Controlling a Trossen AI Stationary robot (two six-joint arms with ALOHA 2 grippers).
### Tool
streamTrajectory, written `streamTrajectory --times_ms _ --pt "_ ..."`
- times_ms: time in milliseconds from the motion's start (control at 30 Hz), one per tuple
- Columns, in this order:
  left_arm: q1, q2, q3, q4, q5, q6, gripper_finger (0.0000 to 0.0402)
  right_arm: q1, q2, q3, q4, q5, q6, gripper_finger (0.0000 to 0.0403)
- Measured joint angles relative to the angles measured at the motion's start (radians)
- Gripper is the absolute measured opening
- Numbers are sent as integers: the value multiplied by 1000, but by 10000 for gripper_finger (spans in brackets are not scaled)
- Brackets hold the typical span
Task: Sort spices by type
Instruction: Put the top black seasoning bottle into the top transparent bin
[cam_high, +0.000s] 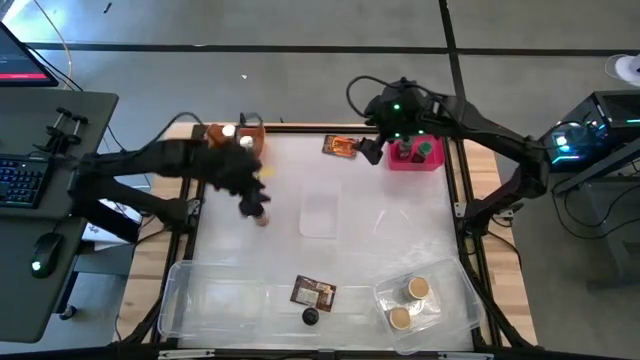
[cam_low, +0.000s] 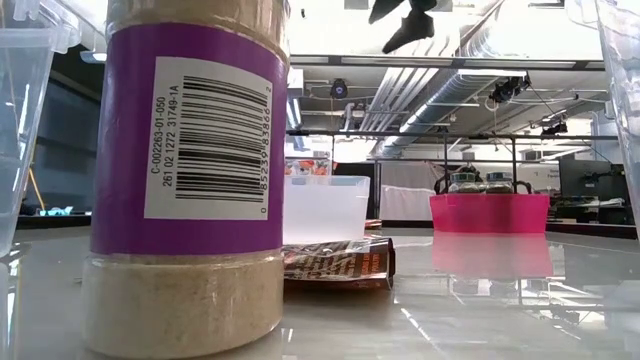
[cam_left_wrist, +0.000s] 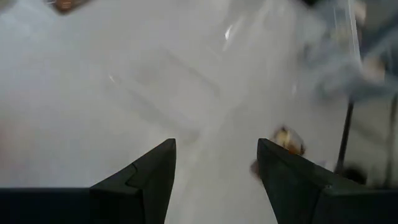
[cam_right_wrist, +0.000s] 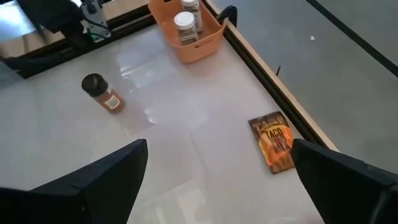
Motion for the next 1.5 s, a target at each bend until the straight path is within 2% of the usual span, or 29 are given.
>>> streamTrajectory --times_ms 200,267,333,400,500,633,800,1033,1233,1500 --pt "-216 25 0 -105 -165 184 209 -6 -9 0 -12 1 -1 394" --pt "-253 35 0 -163 -246 218 209 -6 -9 0 -12 1 -1 394" --pt "-257 51 0 -221 -283 206 209 -6 -9 0 -12 0 -2 394" --pt "-231 69 -1 -269 -262 178 209 -6 -9 0 -12 0 0 394" --pt "-186 99 -1 -303 -171 174 214 -6 -9 0 -12 0 -3 394" --pt "-137 149 -1 -283 -117 271 233 -6 -3 0 -13 -1 -2 394" --pt "-104 204 -46 -254 -121 393 264 -6 12 0 -23 -4 -2 394" --pt "-77 197 -179 -201 -125 400 278 -4 33 0 -45 -6 -3 394" --pt "-67 172 -195 -83 -140 469 278 -3 47 0 -50 -9 -7 394" --pt "-53 190 -195 -82 -122 610 278 -3 59 0 -55 -13 -7 394"
